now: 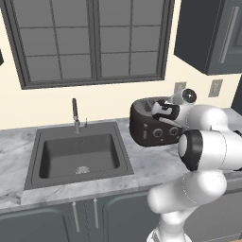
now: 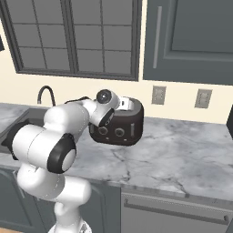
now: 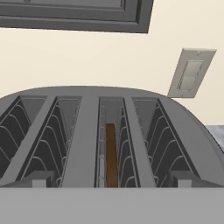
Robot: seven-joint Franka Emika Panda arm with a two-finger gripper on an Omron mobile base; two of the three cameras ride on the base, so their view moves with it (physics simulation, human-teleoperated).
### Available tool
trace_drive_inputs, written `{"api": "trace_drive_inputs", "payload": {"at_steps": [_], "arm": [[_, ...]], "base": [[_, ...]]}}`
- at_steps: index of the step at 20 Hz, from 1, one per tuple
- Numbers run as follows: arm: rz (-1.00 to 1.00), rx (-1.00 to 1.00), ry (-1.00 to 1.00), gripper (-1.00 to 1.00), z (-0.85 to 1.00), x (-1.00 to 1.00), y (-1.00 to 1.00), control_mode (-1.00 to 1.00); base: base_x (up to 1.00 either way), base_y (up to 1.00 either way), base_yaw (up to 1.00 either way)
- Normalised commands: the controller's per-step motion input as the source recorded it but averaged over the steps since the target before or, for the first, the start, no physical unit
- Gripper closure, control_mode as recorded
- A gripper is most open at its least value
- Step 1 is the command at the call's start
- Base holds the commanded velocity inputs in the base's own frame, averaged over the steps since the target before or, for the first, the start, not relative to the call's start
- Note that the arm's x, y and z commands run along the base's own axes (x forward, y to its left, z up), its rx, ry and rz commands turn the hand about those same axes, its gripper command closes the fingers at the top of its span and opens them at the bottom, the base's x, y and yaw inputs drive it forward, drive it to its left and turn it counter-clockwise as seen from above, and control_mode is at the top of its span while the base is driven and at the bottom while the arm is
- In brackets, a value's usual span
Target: Start the toaster. Once the lever pops up, take the bread to the plate on the dining counter.
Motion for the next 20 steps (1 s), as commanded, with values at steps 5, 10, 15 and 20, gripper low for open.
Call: {"api": "trace_drive_inputs", "payload": {"at_steps": [5, 10, 15, 20], "arm": [[0.0, 0.0, 0.0, -1.0, 0.0, 0.0, 0.0, -1.0], [0.0, 0.0, 0.0, -1.0, 0.0, 0.0, 0.0, -1.0], [0.0, 0.0, 0.0, -1.0, 0.0, 0.0, 0.0, -1.0], [0.0, 0.0, 0.0, -1.0, 0.0, 0.0, 0.0, -1.0]], "base": [[0.0, 0.0, 0.0], [0.0, 0.0, 0.0], [0.0, 0.0, 0.0], [0.0, 0.0, 0.0]]}}
